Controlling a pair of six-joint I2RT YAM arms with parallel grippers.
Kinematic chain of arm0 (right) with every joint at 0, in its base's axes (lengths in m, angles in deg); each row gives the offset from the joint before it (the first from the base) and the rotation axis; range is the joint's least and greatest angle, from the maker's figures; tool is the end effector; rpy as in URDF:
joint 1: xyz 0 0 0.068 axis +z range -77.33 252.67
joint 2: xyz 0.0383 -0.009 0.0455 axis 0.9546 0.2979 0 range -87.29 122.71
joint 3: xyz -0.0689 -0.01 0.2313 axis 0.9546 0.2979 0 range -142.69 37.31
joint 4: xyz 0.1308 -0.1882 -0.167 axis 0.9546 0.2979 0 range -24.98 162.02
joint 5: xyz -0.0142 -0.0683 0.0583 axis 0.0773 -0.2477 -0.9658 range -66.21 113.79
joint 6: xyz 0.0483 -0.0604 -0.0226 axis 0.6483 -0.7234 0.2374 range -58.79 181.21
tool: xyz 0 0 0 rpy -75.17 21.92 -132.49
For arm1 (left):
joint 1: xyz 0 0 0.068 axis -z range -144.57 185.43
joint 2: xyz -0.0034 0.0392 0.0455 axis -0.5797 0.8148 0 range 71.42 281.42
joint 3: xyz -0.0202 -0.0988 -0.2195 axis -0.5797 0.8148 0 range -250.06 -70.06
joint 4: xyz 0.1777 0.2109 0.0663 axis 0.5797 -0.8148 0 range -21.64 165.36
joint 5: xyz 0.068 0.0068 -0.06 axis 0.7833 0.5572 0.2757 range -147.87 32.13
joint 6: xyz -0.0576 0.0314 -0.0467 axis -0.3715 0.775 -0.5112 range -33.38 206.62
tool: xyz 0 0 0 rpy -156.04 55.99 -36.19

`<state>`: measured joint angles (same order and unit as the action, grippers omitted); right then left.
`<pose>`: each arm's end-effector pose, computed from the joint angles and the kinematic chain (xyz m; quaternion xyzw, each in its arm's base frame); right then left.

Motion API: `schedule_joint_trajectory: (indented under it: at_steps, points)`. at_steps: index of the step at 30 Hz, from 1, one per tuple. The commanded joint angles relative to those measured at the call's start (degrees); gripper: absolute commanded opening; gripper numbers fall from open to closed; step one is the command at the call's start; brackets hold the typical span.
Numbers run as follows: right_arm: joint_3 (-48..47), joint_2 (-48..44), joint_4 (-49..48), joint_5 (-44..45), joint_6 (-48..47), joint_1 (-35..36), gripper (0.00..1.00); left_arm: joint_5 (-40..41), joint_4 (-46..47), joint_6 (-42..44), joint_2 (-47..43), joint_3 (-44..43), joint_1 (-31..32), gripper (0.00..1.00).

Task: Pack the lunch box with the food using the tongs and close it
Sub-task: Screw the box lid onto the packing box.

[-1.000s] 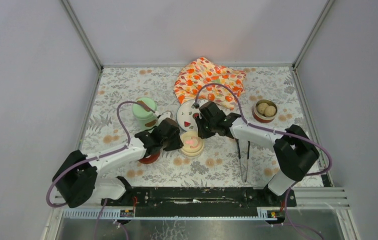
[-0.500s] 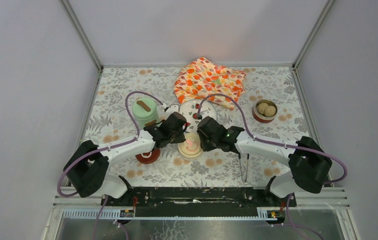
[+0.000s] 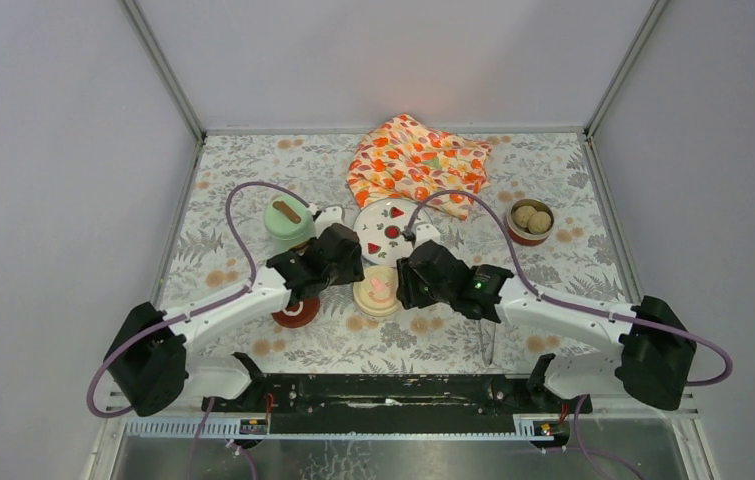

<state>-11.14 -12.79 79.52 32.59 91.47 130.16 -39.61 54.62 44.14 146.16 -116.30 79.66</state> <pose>0.1885 0.2761 0.1798 -0.1820 0.8878 0.2388 0.3489 0.2411 -0.2041 0.1553 -0.0411 0.9263 -0.1278 0.3522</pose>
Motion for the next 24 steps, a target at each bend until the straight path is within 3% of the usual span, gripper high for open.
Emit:
schedule_joint_trajectory:
  at_steps: [1, 5, 12, 17, 24]
  points:
    - [2.09, -3.51, -1.94, 6.9, -1.77, -2.12, 0.49, -0.5, -7.58, -1.96, -2.42, -2.79, 0.87, 0.59]
    - [7.13, -8.59, -5.57, 10.23, -2.77, -3.04, 0.52, -4.49, -11.71, -2.95, -2.12, -4.5, 1.29, 0.51]
    - [15.29, -13.7, -13.81, 9.98, -3.27, -3.18, 0.66, -7.71, -19.13, -2.67, -0.08, -8.64, 1.38, 0.32]
    - [19.33, -15.12, -19.79, 10.0, -3.54, -3.17, 0.78, -10.74, -22.03, -1.51, 3.82, -12.89, 1.39, 0.12]
    - [23.77, -19.81, -22.48, 14.95, -4.2, -3.18, 0.95, -11.85, -26.42, 0.2, 8.35, -19.6, 1.39, 0.04]
